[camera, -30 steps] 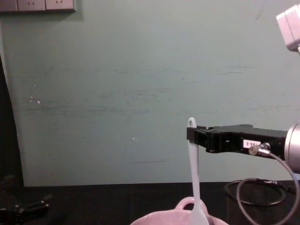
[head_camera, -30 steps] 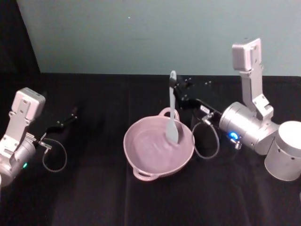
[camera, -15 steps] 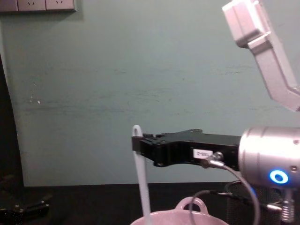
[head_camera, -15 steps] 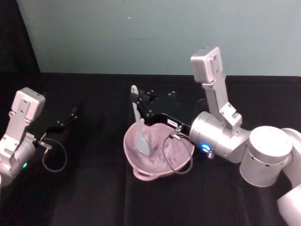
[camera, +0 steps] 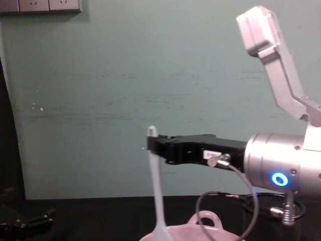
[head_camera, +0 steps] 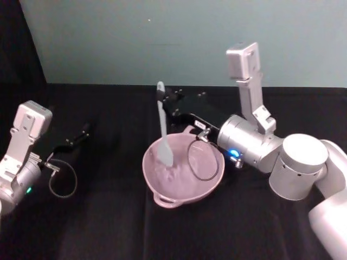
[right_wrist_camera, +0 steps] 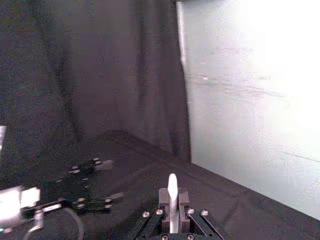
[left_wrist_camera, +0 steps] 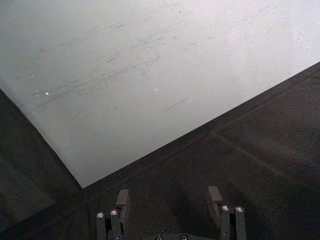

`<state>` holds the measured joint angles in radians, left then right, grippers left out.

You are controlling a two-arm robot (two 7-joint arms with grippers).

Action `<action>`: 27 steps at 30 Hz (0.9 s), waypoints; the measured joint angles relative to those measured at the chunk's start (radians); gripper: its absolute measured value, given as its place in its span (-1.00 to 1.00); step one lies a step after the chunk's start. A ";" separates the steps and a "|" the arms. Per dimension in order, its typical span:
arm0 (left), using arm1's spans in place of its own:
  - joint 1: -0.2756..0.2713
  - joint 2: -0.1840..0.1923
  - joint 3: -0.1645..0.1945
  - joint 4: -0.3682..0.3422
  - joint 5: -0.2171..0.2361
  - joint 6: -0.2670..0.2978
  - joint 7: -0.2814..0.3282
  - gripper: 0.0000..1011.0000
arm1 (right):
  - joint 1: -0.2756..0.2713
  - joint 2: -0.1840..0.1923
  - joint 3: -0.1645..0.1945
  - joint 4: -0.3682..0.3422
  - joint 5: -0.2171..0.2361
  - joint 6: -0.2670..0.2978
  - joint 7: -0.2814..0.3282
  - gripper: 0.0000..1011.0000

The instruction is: Use the one hand to pick up the spoon and stir the clear water in the bowl.

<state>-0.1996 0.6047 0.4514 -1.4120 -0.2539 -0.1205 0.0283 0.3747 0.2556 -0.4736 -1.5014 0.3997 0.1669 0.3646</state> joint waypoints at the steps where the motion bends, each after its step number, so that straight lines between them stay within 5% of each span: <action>1: 0.000 0.000 0.000 0.000 0.000 0.000 0.000 1.00 | 0.000 0.000 0.000 0.000 0.000 0.000 0.000 -0.78; 13: 0.000 0.000 0.000 0.000 0.000 0.000 0.000 1.00 | -0.045 0.052 0.087 -0.024 0.019 -0.012 -0.043 -0.78; 27: 0.000 0.000 0.000 0.000 0.000 0.000 0.000 1.00 | -0.116 0.097 0.078 -0.138 0.004 0.019 -0.042 -0.78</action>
<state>-0.1995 0.6047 0.4514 -1.4120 -0.2539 -0.1205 0.0283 0.2582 0.3528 -0.3953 -1.6392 0.4034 0.1855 0.3228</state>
